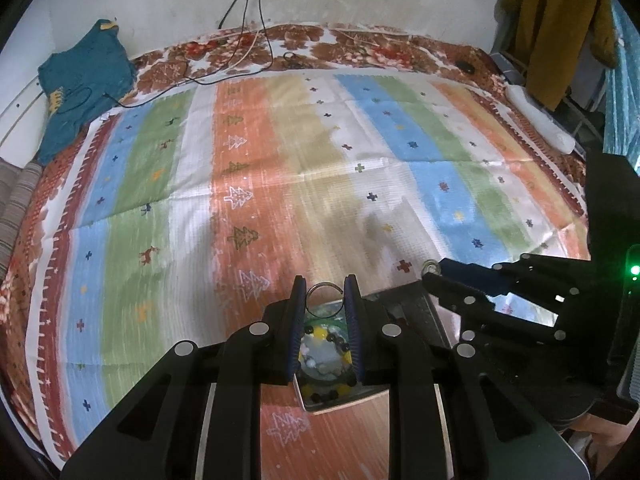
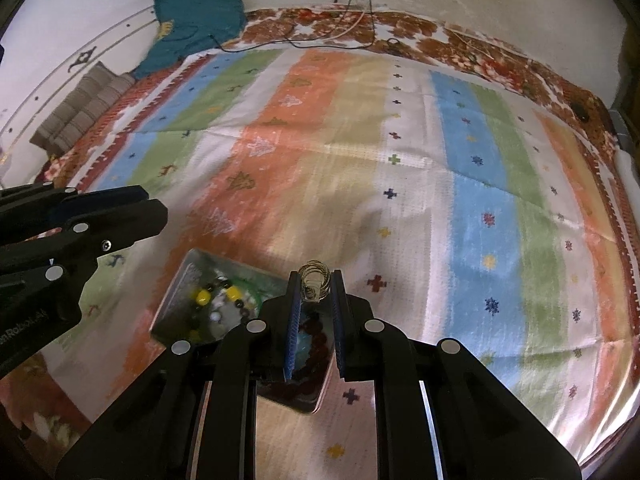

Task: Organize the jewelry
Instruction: 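Carry the gold ring over the silver tin with the right tool, then open the right tool to drop the ring into the tin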

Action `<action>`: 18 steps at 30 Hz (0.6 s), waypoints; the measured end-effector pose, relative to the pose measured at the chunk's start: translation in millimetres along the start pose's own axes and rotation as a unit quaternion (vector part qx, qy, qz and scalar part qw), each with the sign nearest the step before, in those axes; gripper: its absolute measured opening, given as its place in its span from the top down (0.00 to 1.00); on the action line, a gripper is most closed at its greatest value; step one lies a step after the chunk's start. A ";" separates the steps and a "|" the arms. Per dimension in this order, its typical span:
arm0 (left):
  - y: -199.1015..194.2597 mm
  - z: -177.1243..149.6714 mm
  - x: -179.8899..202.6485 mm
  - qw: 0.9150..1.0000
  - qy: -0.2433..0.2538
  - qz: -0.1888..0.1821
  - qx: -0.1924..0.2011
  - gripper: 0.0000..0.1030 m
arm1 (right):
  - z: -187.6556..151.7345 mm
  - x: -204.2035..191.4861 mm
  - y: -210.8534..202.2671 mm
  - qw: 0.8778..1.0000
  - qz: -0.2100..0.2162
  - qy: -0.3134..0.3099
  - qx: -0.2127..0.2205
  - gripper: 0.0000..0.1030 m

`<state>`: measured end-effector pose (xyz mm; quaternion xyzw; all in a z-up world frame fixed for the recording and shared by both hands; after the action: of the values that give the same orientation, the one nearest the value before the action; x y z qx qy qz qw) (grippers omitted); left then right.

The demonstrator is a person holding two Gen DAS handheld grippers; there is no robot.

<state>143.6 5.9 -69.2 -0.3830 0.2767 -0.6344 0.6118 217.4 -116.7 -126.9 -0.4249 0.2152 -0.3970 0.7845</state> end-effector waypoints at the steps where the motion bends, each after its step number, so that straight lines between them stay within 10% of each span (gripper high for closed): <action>1: -3.0 -2.1 1.5 1.000 0.001 -0.002 0.002 0.82 | -1.4 -1.6 -1.4 1.000 0.003 0.000 0.001 0.85; 11: -13.7 -9.5 6.5 1.000 0.000 -0.015 0.007 0.80 | -10.6 -15.4 -14.2 0.999 0.032 -0.006 0.008 0.84; 18: -22.6 -8.7 -1.5 1.000 -0.021 -0.017 0.016 0.70 | -15.9 -13.2 -20.8 1.000 0.029 0.001 0.011 0.64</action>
<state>123.6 8.6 -55.8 -0.3910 0.2472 -0.6412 0.6123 189.7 -120.7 -118.2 -0.4095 0.2234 -0.3769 0.8002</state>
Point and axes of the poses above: each gripper's, at about its wrist camera, not at the fingertips, and y roughly the way its jaws point, x to its right, z to its top, the point moved 6 cm from there along y, roughly the way its jaws point, and after that the axes turned 3 degrees about -z, right-handed, at the moved point
